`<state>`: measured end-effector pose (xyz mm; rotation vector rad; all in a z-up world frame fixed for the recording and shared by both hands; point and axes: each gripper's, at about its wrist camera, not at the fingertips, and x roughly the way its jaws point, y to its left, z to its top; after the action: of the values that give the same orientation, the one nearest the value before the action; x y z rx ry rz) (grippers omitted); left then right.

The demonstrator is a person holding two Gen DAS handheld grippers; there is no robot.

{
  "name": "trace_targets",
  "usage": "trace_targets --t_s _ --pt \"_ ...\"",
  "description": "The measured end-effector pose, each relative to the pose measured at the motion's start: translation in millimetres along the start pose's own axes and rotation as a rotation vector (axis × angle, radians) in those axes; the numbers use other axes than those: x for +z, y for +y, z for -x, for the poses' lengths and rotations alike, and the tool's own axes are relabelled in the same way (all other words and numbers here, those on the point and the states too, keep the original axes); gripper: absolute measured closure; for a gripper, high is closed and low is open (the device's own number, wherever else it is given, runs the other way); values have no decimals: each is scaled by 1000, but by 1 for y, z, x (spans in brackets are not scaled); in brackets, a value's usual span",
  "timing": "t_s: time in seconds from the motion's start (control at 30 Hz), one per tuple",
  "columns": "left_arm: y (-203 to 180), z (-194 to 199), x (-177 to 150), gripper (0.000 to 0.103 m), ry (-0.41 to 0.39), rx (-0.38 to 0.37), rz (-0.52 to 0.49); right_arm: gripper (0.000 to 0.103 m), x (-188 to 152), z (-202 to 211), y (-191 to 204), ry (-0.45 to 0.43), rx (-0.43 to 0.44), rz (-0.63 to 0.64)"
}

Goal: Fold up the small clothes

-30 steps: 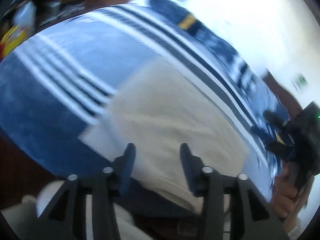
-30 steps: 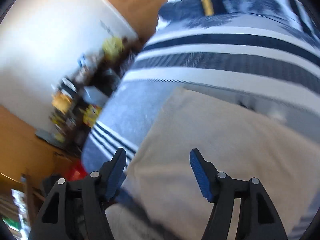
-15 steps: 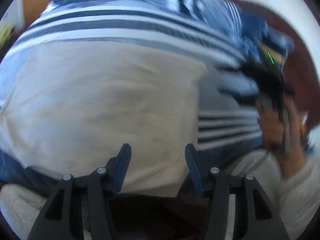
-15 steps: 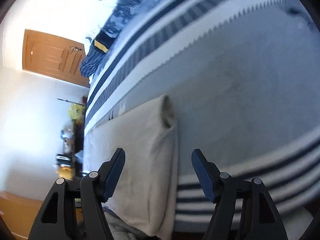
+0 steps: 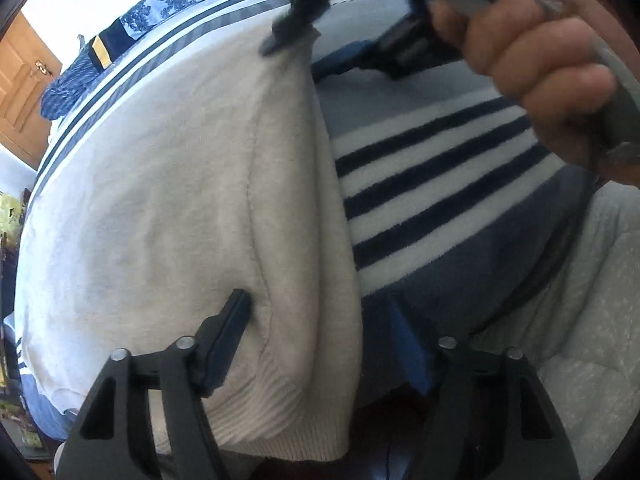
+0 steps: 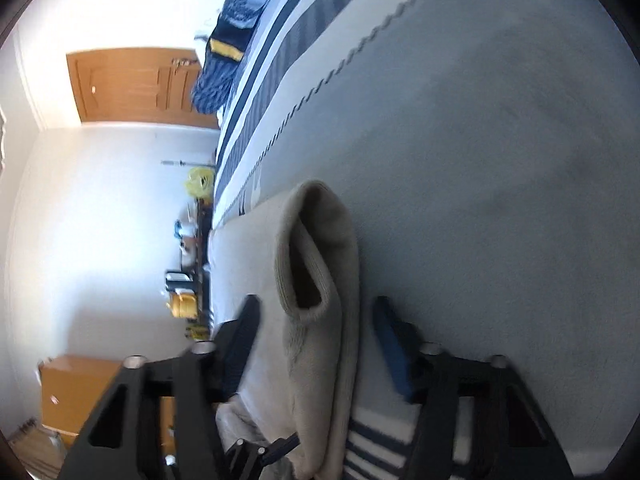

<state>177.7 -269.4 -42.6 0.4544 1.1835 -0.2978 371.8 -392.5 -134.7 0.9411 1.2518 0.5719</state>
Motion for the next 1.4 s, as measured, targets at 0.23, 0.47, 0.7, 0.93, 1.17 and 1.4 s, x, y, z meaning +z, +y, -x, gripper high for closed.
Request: trace_targets --t_s 0.23,0.47,0.7,0.93,1.17,1.4 --pt "29 13 0 92 11 -28 97 91 9 -5 5 7 -34 24" --pt "30 67 18 93 -83 -28 106 94 15 23 35 -69 1 85" --pt "35 73 93 93 -155 -107 137 95 79 47 92 -111 -100 234" --pt "23 27 114 90 -54 -286 200 94 122 37 49 -83 -217 184" --pt "85 62 35 44 -106 -454 352 42 53 88 32 -191 -324 121" --pt "209 76 -69 35 -129 -249 674 31 -70 89 30 -181 -247 20"
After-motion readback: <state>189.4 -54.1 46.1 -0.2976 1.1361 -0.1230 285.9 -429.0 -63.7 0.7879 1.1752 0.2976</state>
